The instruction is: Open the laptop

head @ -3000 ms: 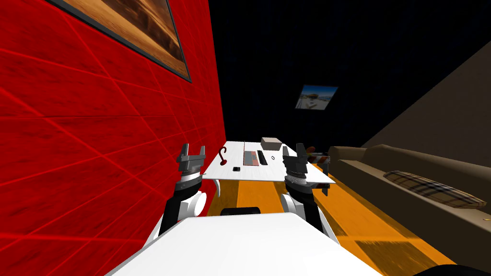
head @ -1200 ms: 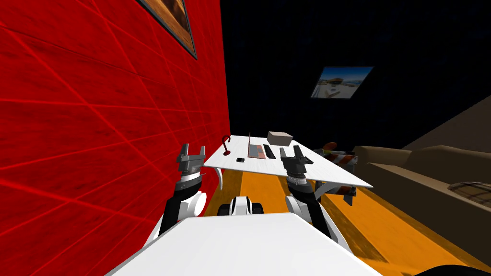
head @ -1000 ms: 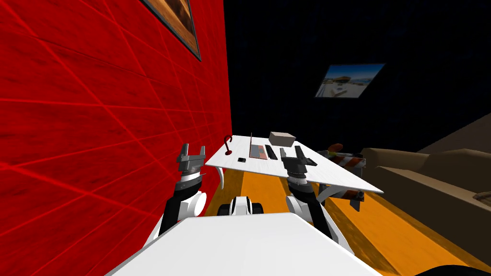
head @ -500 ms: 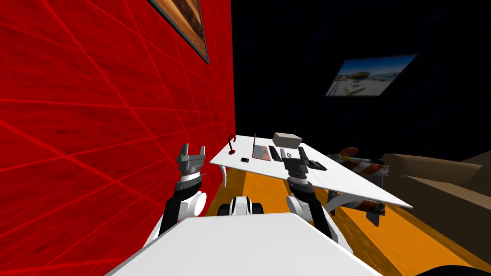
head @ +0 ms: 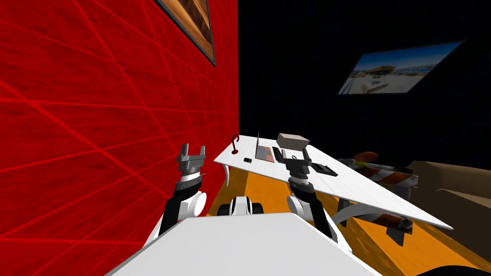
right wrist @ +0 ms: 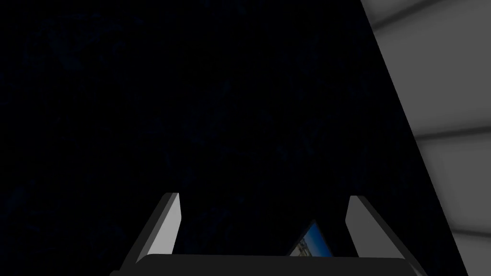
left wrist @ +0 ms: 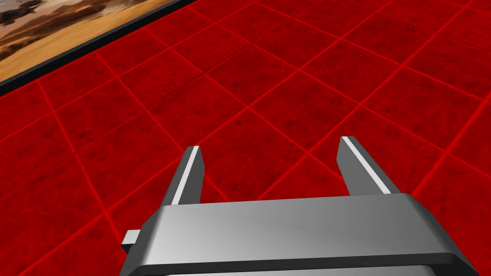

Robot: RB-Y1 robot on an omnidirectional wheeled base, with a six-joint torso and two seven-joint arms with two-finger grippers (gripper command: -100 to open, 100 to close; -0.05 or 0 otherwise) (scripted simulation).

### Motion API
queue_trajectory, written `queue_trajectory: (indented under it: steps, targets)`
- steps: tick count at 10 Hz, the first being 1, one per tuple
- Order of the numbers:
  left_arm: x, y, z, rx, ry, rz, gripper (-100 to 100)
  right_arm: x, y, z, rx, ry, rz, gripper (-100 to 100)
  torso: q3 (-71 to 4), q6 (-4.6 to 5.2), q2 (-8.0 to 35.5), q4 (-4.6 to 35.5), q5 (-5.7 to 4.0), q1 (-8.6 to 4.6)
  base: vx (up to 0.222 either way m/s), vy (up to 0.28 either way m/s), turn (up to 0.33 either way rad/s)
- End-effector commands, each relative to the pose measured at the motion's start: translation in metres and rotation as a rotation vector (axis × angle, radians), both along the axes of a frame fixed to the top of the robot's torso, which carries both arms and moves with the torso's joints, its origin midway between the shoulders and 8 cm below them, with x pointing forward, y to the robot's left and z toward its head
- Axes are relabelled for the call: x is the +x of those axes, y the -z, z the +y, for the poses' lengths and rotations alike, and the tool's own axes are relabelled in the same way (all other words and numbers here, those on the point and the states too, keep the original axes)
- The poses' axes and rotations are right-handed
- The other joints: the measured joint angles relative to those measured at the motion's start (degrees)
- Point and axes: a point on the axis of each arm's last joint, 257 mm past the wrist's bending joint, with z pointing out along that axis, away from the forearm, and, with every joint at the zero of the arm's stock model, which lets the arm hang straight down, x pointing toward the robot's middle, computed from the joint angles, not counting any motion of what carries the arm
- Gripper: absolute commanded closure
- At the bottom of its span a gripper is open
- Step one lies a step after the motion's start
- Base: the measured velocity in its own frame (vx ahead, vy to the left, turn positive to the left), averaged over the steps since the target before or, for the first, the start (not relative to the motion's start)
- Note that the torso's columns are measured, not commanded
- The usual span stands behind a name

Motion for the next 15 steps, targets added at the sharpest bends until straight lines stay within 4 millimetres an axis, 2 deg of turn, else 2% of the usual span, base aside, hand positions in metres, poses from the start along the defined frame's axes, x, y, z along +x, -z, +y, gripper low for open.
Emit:
queue_trajectory:
  steps: [1,4,5,6,7,8,9,10,12,15]
  targets:
    - [0.000,0.000,0.000,0.000,0.000,0.000,0,0.001,0.004,-0.010,0.078,-0.048,-0.002,-100,0.00,-0.04,0.00,0.00,0.00,0.02,0.000,0.007,0.113]
    - [0.000,0.000,0.000,0.000,0.000,0.000,0,0.003,0.013,-0.028,0.194,-0.101,-0.008,-100,0.00,0.01,0.00,0.00,0.00,-0.02,0.001,0.008,0.170]
    - [0.000,0.000,0.000,0.000,0.000,0.000,0,0.003,0.013,-0.028,0.212,-0.121,-0.010,-100,-0.01,-0.04,-0.01,0.00,0.00,0.01,0.002,0.006,0.090]
    - [0.000,0.000,0.000,0.000,0.000,0.000,0,0.003,0.017,-0.039,0.261,-0.134,-0.013,-100,0.00,0.02,0.00,0.00,0.00,0.00,0.001,0.011,0.176]
    - [0.000,0.000,0.000,0.000,0.000,0.000,0,0.003,0.017,-0.039,0.280,-0.155,-0.016,-100,0.00,-0.03,0.00,0.00,0.00,0.01,0.001,0.007,0.096]
    - [0.000,0.000,0.000,0.000,0.000,0.000,0,0.004,0.023,-0.049,0.330,-0.168,-0.020,-100,0.00,0.00,0.00,0.00,0.00,-0.01,0.001,0.012,0.198]
    - [0.000,0.000,0.000,0.000,0.000,0.000,0,0.004,0.023,-0.049,0.350,-0.190,-0.023,-100,0.00,-0.03,0.00,0.00,0.00,0.01,0.002,0.007,0.119]
    - [0.000,0.000,0.000,0.000,0.000,0.000,0,0.004,0.029,-0.060,0.402,-0.201,-0.029,-100,0.00,0.00,0.00,0.00,0.00,0.00,0.003,0.009,0.220]
    - [0.000,0.000,0.000,0.000,0.000,0.000,0,0.004,0.029,-0.060,0.428,-0.230,-0.033,-100,0.00,0.01,0.00,0.00,0.00,-0.01,0.002,0.005,0.047]
    - [0.000,0.000,0.000,0.000,0.000,0.000,0,0.005,0.043,-0.083,0.557,-0.273,-0.054,-100,0.00,0.00,-0.01,0.00,0.00,0.01,0.001,0.009,0.181]
